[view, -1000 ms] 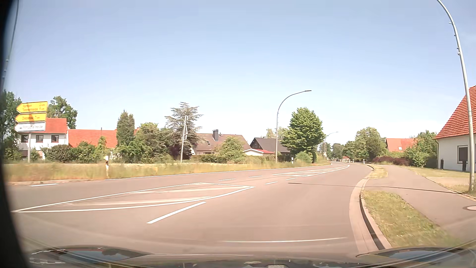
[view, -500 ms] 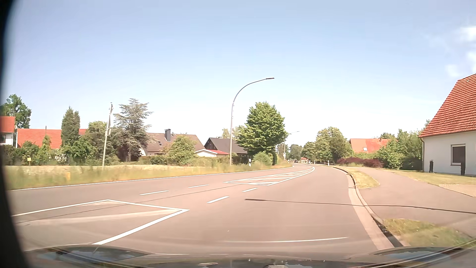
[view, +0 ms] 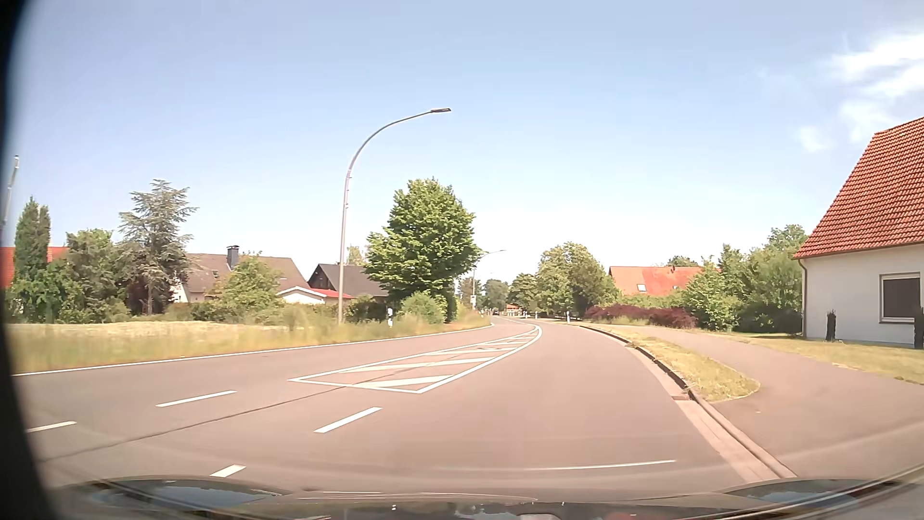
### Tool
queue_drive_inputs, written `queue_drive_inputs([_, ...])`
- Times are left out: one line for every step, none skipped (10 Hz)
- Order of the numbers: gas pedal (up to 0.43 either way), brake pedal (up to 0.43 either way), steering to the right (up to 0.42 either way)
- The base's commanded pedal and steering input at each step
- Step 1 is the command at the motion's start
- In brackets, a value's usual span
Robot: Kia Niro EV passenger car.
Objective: Follow the waypoints while adhering to traffic rules and regulations
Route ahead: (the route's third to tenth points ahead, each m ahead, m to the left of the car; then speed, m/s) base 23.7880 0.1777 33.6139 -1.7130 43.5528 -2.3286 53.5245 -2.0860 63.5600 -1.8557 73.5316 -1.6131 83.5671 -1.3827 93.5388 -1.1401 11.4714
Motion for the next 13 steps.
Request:
queue_drive_inputs([0.220,0.000,0.096])
queue_drive_inputs([0.228,0.000,0.091])
queue_drive_inputs([0.228,0.000,0.080])
queue_drive_inputs([0.228,0.000,0.067])
queue_drive_inputs([0.228,0.000,0.054])
queue_drive_inputs([0.240,0.000,0.043])
queue_drive_inputs([0.240,0.000,0.034])
queue_drive_inputs([0.240,0.000,0.025])
queue_drive_inputs([0.240,0.000,0.016])
queue_drive_inputs([0.240,0.000,0.006])
queue_drive_inputs([0.240,0.000,0.000])
queue_drive_inputs([0.240,0.000,-0.004])
queue_drive_inputs([0.240,0.000,-0.009])
